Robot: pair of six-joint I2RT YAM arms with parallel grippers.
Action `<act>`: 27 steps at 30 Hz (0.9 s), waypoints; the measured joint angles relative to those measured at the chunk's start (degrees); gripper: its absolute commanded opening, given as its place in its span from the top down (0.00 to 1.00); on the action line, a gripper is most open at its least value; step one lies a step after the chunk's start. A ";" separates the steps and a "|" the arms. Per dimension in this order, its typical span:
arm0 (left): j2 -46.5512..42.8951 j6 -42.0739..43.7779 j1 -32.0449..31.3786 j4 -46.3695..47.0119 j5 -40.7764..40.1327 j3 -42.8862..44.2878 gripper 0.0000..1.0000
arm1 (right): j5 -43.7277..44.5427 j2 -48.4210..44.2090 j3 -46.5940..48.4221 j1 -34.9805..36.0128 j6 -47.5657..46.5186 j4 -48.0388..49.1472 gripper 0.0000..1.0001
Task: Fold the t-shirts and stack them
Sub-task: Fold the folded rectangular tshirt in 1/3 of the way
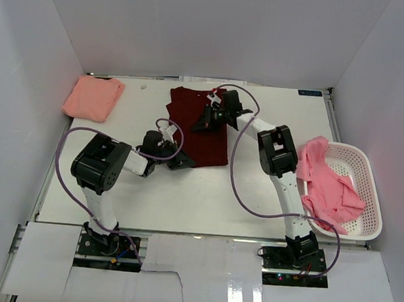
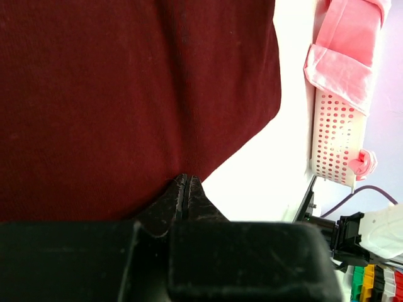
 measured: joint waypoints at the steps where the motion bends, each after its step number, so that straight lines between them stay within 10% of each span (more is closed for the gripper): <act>1: 0.09 -0.02 0.02 0.15 0.11 0.00 1.00 | 0.00 1.55 2.47 -0.35 0.11 0.07 0.92; 19: -1.66 -0.24 -0.35 -2.12 3.74 -2.93 1.00 | 2.21 6.38 12.39 -6.56 3.74 9.01 0.88; 27: -6.21 0.39 -2.40 -8.26 2.43 -4.33 1.00 | 0.07 -15.23 2.49 -6.71 -1.46 9.09 0.39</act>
